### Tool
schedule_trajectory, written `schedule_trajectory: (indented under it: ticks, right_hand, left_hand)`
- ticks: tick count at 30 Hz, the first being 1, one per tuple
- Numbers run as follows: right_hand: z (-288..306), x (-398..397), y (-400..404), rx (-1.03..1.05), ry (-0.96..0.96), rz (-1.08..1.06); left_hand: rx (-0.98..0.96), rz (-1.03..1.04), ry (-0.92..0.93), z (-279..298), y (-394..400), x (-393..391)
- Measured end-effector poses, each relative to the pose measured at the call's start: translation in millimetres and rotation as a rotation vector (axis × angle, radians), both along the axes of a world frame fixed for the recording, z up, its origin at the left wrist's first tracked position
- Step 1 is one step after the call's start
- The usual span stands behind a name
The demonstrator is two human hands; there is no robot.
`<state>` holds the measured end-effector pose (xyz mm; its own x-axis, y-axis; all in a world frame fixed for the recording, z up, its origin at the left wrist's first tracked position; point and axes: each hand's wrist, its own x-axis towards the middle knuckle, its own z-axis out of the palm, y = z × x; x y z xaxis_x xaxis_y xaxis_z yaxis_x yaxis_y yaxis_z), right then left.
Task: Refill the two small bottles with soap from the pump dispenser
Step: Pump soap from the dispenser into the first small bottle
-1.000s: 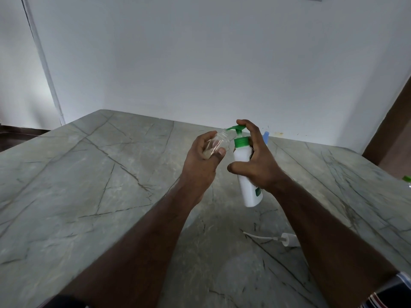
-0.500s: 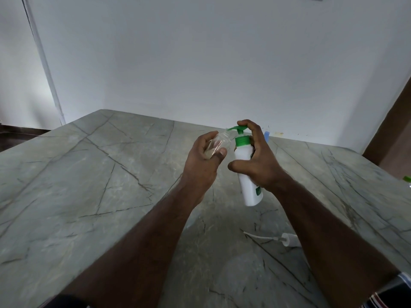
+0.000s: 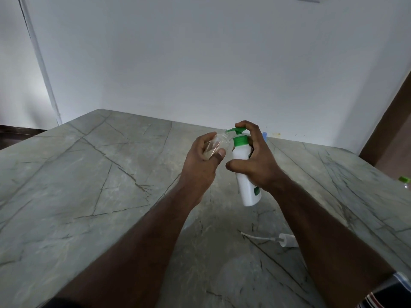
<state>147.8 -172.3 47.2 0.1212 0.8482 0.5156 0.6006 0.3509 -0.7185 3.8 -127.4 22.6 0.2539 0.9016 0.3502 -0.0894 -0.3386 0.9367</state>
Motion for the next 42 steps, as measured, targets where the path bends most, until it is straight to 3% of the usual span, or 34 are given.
schedule_trajectory:
  ticks: [42]
  right_hand:
    - [4.5, -0.7, -0.7, -0.06, 0.016, 0.047]
  left_hand:
    - [-0.027, 0.05, 0.009, -3.6, 4.9, 5.6]
